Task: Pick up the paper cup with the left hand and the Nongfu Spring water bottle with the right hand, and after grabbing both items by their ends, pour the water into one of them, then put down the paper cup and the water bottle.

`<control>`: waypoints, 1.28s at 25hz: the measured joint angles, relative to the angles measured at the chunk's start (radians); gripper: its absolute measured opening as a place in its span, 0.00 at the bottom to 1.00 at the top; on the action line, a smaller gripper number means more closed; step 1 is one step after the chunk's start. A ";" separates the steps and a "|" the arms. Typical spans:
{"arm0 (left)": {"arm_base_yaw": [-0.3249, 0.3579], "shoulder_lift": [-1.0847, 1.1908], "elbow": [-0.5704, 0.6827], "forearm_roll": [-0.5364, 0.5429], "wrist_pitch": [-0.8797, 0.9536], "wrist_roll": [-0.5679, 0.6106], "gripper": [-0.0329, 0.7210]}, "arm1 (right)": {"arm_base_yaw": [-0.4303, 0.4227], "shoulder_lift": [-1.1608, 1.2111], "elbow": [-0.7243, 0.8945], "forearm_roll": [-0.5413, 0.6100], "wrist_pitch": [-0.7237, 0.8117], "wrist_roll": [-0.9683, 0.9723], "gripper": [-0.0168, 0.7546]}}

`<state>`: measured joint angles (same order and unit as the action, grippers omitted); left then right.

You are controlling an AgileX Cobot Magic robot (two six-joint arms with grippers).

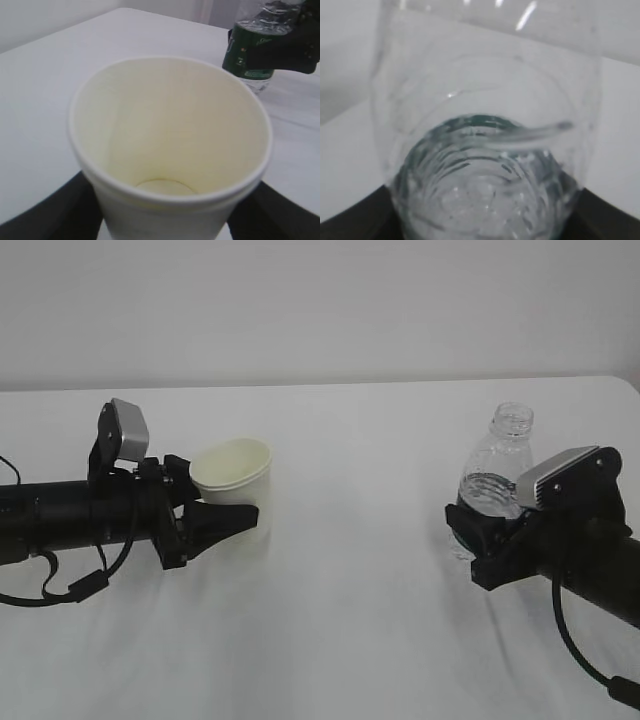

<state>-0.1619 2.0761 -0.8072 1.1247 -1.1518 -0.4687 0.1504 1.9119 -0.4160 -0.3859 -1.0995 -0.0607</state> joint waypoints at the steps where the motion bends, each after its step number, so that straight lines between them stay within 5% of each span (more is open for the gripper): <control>1: -0.007 -0.007 0.000 0.006 0.000 -0.006 0.70 | 0.000 0.000 0.000 -0.004 0.000 0.003 0.63; 20: -0.245 -0.016 0.000 0.035 0.000 0.014 0.70 | 0.000 0.000 0.000 -0.135 0.000 0.007 0.63; 32: -0.270 -0.016 0.000 0.047 0.000 0.045 0.70 | 0.000 0.000 -0.035 -0.216 0.000 -0.010 0.63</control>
<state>-0.4322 2.0601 -0.8072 1.1715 -1.1518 -0.4238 0.1500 1.9119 -0.4510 -0.6022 -1.0995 -0.0704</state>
